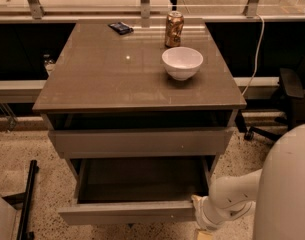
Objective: Open middle drawer
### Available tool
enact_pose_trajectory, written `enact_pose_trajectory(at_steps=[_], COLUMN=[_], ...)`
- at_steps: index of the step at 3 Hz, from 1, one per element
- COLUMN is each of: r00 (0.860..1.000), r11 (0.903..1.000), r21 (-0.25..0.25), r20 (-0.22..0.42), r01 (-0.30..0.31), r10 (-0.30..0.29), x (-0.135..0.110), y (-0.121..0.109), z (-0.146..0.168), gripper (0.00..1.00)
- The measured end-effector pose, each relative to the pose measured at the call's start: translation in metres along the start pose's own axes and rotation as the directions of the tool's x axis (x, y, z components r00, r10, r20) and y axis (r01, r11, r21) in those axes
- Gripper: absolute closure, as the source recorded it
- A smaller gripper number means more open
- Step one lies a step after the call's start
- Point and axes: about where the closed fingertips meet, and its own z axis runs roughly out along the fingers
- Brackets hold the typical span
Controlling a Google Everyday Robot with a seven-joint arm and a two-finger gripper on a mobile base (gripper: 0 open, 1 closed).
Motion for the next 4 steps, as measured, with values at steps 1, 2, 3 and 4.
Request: enact_pose_trajectory(at_steps=[1,2,3,4], r00=[1.0,1.0,1.0,1.0], r11=[0.9997,0.9997,0.9996,0.9996], r21=[-0.023,-0.019,-0.002,-0.002], r20=[0.002,-0.012,-0.012,-0.012], r01=[0.007,0.018,0.027,0.027], r10=[-0.007,-0.018,-0.027,-0.027], x=[0.005,0.006,0.004,0.003], y=[0.004,0.009,0.016,0.016], z=[0.008,0.006,-0.001,-0.006], gripper=[0.26,0.49,0.79,0.71])
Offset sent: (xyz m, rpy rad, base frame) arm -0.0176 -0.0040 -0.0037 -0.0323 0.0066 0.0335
